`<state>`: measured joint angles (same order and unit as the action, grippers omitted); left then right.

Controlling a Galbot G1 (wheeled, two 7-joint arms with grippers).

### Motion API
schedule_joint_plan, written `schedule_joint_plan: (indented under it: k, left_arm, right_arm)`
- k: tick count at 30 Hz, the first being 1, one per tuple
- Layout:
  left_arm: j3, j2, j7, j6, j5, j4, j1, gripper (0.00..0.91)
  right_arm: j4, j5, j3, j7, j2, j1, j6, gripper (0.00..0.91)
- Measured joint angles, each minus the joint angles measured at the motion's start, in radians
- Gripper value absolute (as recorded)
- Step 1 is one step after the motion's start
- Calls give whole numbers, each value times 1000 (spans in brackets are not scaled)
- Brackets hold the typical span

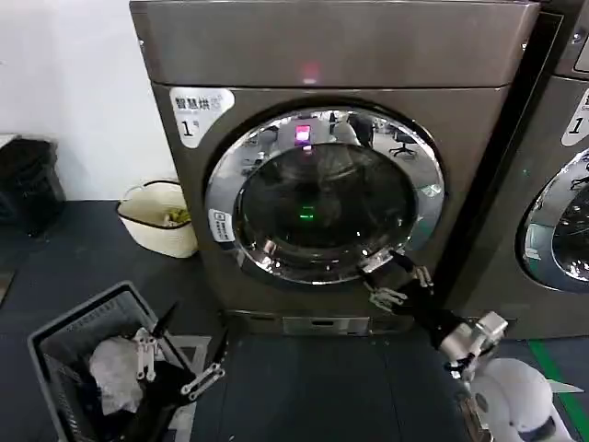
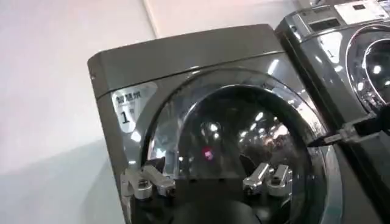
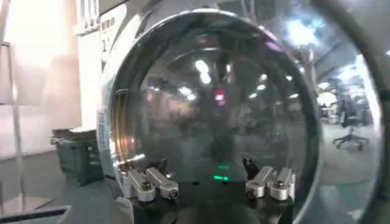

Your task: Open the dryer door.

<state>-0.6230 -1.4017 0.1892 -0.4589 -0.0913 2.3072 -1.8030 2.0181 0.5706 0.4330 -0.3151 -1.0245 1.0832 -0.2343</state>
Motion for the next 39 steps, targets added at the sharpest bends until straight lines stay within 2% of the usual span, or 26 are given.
schedule_joint_plan:
  k: [16,39]
  left_arm:
    - [0,-25,17,0,-6,9,-12,907]
    - [0,-46,18,-17,-9,8,-23,907]
  right_arm:
    - [-79,11,-173,10,3,-207,-2,907]
    - [-196,8,-355,39,-58,-397,-2,907]
